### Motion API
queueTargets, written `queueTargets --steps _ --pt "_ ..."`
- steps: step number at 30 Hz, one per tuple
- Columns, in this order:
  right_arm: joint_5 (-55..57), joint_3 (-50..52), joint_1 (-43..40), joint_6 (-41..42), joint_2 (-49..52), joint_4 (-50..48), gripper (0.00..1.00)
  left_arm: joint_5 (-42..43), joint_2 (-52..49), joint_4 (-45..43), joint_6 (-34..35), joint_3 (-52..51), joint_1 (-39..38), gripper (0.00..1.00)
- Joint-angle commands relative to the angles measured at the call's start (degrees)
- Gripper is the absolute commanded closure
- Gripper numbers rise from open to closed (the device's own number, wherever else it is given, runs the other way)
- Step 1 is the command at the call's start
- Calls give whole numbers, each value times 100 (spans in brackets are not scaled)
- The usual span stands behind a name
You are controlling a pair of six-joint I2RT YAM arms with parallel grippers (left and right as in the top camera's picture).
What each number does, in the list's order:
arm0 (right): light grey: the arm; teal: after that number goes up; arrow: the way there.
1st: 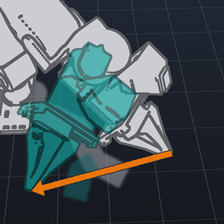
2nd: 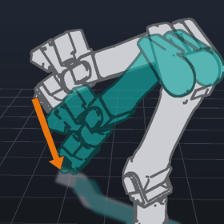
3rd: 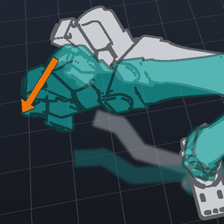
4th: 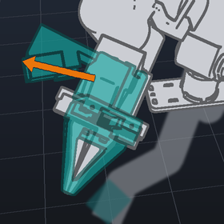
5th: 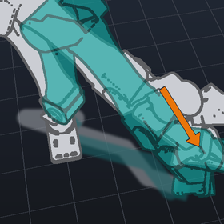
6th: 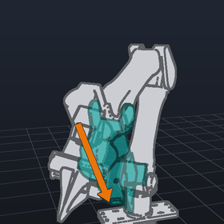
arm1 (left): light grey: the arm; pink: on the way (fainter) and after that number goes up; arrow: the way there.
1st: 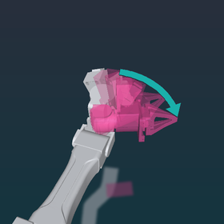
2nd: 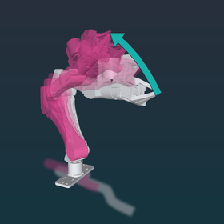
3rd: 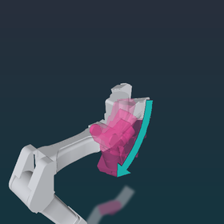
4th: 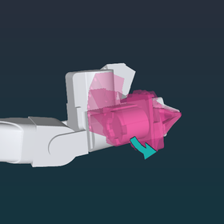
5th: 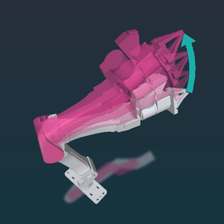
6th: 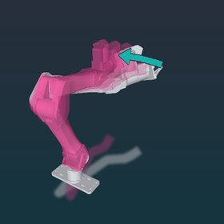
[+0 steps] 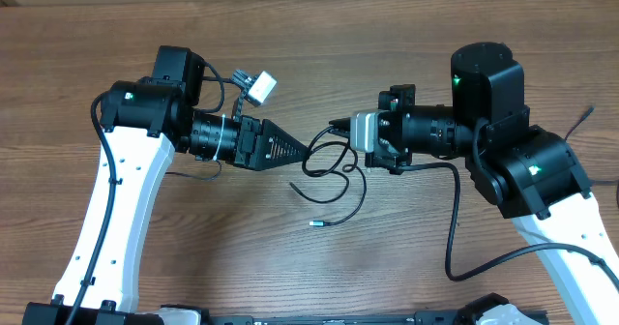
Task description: Untangle cables
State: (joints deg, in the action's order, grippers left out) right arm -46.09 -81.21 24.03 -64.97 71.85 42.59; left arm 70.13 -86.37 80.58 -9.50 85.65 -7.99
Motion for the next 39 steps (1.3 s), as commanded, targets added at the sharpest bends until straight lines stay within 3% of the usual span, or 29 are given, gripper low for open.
queueTargets --steps 1,22,30,32,33,34,39 --pt "26 -57 -17 15 20 -101 96 153 -20 -2 -214 79 13 45" --pt "-549 -57 -13 63 299 -326 96 363 -15 -42 -352 76 -37 45" --pt "-675 -57 -13 1154 317 -1147 96 -533 -15 42 -302 76 -330 47" --pt "-675 -57 -13 1235 317 -1172 96 -682 -15 37 -166 76 -330 55" --pt "-675 -57 -13 1281 317 -1165 96 -732 -15 33 -118 76 -323 71" --pt "-680 -57 -13 1379 317 -1158 96 -778 -15 9 -50 76 -302 96" --pt "-874 -57 -13 1464 317 -994 96 -774 -15 -160 238 76 -127 96"
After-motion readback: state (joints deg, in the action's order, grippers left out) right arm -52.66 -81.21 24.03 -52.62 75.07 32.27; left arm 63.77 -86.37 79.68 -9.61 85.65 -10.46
